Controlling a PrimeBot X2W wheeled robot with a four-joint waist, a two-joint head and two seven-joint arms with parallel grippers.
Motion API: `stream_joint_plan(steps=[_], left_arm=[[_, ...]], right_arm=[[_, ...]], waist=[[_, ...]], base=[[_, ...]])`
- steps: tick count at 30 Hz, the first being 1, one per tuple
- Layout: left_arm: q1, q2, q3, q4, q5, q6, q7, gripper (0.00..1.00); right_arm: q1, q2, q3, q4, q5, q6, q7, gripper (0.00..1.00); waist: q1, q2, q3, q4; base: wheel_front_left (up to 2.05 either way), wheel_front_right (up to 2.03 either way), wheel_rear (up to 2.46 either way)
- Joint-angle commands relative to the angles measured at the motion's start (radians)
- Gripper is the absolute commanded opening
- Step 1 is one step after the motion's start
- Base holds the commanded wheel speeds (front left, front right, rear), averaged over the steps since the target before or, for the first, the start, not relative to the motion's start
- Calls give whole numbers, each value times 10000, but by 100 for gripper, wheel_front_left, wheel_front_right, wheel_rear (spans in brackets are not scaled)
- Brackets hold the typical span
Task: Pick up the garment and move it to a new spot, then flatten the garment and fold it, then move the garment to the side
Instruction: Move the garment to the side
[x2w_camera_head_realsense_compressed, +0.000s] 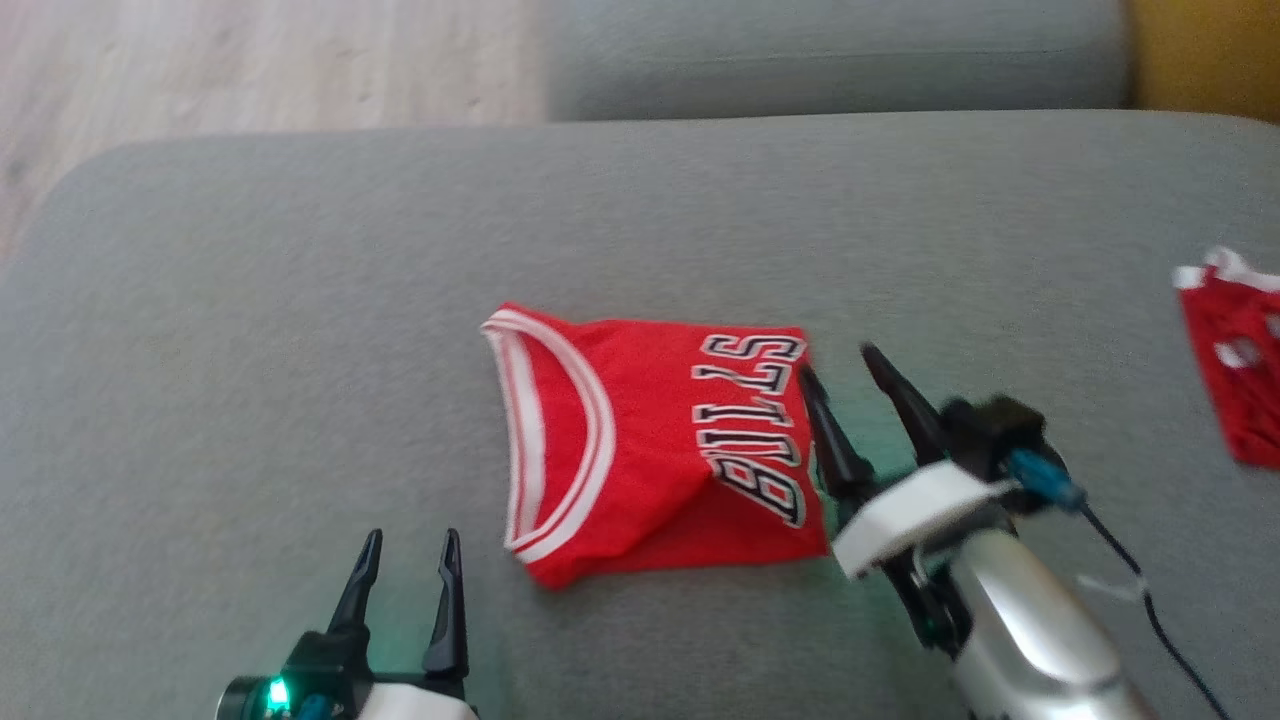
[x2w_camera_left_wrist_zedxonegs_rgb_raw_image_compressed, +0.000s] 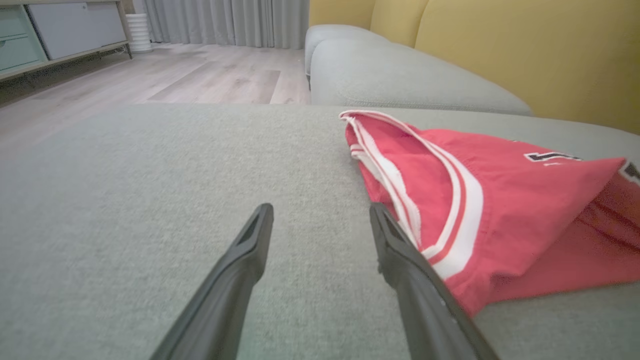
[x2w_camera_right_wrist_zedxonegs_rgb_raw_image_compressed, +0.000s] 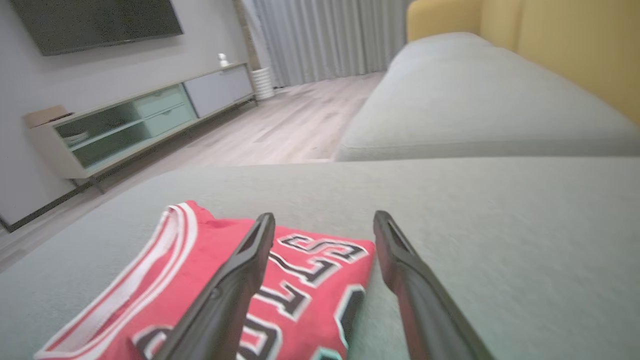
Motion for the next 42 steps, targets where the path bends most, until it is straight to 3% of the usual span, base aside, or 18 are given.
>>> stream_joint_plan(steps=[1,5,9,18,19,20,21,28,38,39,42], left_arm=[[-381,6,232,-224,-24,32,-109,100],[-363,6,163,-168,-16,40,-109,100],[-380,6,96,-147,-18,-23,-109,100],[-344,6,-36,-126,-90,-55,-109,100],[-370,6,-51,-107,-81,-75,-109,100],[-401,6,-76,-93,-67,-98,-109,100],[-426,6,-99,-82,-60,-108,-109,100],[-499,6,-74,-125,-69,-138,-109,100],[-915,6,-40,-150,-104,-246,-109,100],[-915,6,-40,-150,-104,-246,-109,100],[-1250,6,-137,-87,-58,-327,-109,100]], right_arm=[[-314,113,363,-209,12,-9,-108,100],[-589,73,565,755,-520,-9,-109,100],[-582,33,-52,2405,-1253,-9,-109,100],[-869,124,-940,4783,-2142,-9,-16,100],[-925,130,-939,4916,-2089,-9,3,64],[-956,133,-815,4979,-1974,-9,20,15],[-977,135,-691,5024,-1798,-9,55,0],[-1280,139,-340,4704,-791,-9,-67,0],[-1011,138,-778,3622,-783,-9,-106,0],[-1011,138,-778,3622,-783,-9,-106,0],[-902,129,-855,3411,-763,-9,-107,0]], waist=[[0,0,260,445],[0,0,391,935],[0,0,461,1259],[0,0,393,1149],[0,0,377,1094],[0,0,360,1045],[0,0,344,990],[0,0,210,27],[0,0,500,-3400],[0,0,500,-3400],[0,0,702,-4279]], base=[[0,0,0],[0,0,0],[0,0,0],[0,0,0],[0,0,0],[0,0,0],[0,0,0],[0,0,0],[0,0,0],[0,0,0],[0,0,0]])
